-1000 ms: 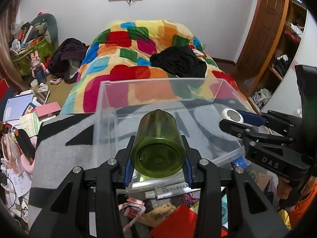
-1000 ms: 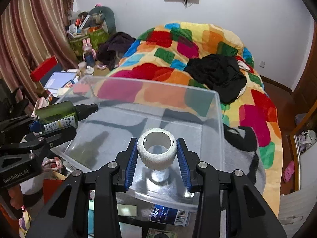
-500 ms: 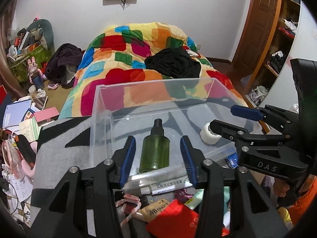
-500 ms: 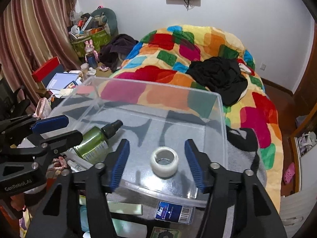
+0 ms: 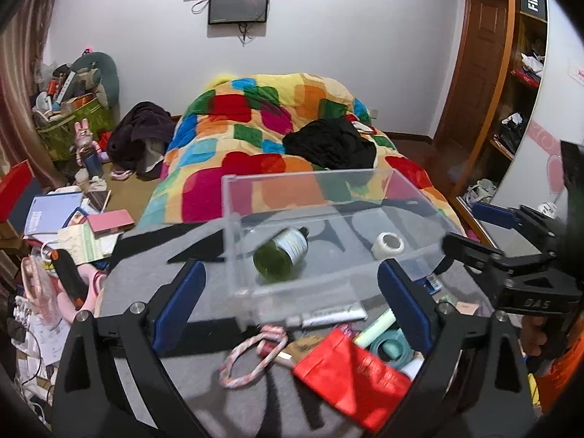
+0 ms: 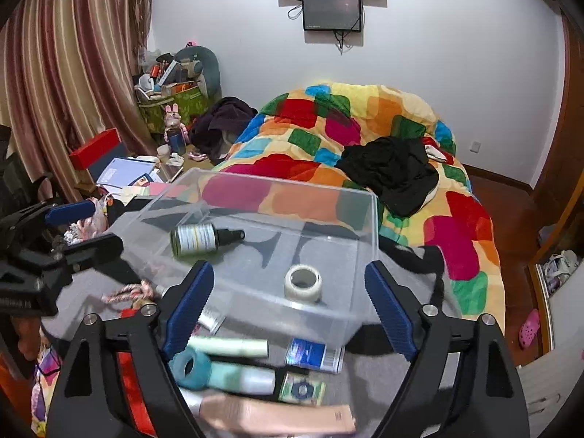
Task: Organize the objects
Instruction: 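Carry the green bottle and tape roll into the clear box and release both, then grasp the braided rope bracelet with the left tool while the right tool grasps the purple-capped bottle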
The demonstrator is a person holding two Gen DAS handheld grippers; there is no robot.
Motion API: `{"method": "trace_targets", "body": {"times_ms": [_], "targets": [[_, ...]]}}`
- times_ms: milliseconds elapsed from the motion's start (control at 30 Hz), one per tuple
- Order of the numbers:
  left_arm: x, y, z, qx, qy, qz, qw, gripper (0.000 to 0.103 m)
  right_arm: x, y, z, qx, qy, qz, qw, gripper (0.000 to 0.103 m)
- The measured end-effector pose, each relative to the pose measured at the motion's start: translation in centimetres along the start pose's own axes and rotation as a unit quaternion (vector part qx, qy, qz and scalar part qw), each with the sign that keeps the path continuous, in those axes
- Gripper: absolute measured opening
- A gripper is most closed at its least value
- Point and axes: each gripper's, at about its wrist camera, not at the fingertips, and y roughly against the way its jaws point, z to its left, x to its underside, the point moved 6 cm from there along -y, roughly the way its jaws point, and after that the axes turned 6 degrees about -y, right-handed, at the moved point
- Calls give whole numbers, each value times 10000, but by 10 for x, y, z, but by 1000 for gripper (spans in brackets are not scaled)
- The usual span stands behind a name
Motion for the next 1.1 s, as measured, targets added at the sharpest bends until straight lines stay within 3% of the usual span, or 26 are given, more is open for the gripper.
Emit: {"method": "trace_targets", "body": {"times_ms": [467, 700, 967, 1100], "targets": [[76, -13, 40, -201, 261, 584, 9977, 94, 81, 19, -21, 284, -123, 469, 9984, 84], [95, -29, 50, -239, 271, 803, 9961, 74, 117, 15, -35, 244, -698, 828, 9938, 84], [98, -45, 46, -136, 282, 856, 9958, 50, 132, 19, -49, 64, -1102, 937, 9895, 83], [97, -46, 42, -112, 210, 815, 9964, 24, 135, 21, -50, -57, -1158, 926, 9889, 72]]}}
